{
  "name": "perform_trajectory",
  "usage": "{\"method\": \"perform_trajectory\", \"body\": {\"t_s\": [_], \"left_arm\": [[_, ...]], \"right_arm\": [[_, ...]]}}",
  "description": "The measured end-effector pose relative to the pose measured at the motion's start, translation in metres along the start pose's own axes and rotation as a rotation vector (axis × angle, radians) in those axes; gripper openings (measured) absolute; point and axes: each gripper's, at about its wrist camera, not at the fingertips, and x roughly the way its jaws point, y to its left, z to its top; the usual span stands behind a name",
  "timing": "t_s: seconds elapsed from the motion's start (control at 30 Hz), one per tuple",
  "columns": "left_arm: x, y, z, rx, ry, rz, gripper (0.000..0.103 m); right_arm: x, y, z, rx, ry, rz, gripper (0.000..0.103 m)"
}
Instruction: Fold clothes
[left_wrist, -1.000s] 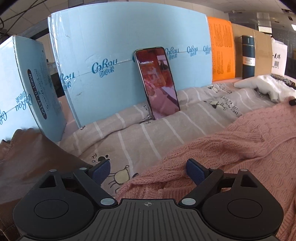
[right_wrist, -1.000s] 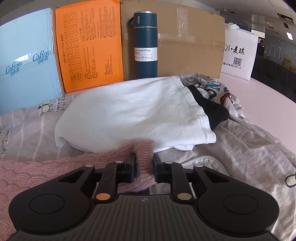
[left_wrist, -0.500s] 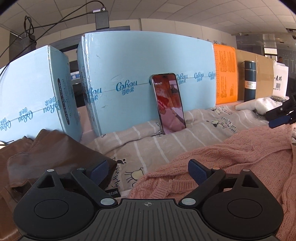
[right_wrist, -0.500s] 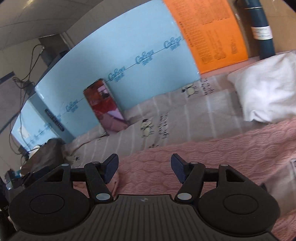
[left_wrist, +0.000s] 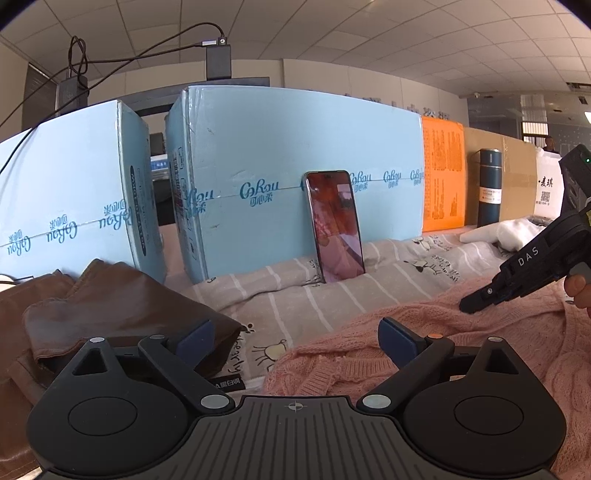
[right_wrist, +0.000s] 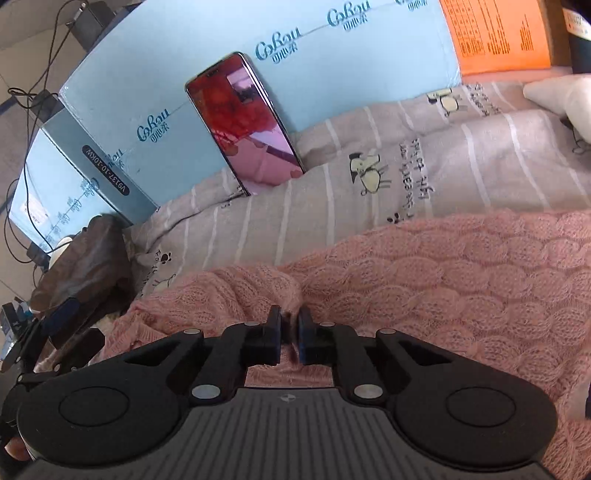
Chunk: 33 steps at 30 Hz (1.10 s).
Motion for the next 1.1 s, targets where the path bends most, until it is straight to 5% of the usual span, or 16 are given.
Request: {"method": "perform_trajectory", "body": {"t_s": [0.27,0.5,0.57,0.7,0.87,1.1], "left_arm": [[0.005,0.005,-0.003,-0.020,0.020,0.017,0.098],[0.005,0.006,-0.003,-0.020,0.021,0.015,0.098],[0.004,0.006,-0.003,-0.021,0.015,0.010,0.098],[0.002,0.007,-0.002,-0.026,0.007,0.002,0.098],[0.000,0.007,-0.002,-0.028,-0.002,-0.003,0.098],[-0.008,-0.006,0.004,0.014,-0.019,-0.005,0.098]], "right_arm": [[-0.004,0.016,0.020,-0.096,-0.123,-0.078,0.007],[0.018,0.014,0.006,-0.151,-0.024,-0.149,0.012],[0.020,0.012,0.004,-0.151,-0.023,-0.156,0.017],[-0.007,0.009,0.001,-0.126,-0.089,-0.147,0.047],[-0.055,0.001,-0.013,-0.106,-0.157,-0.131,0.055],[-0.101,-0.010,-0.064,-0.110,-0.133,-0.088,0.060]]}}
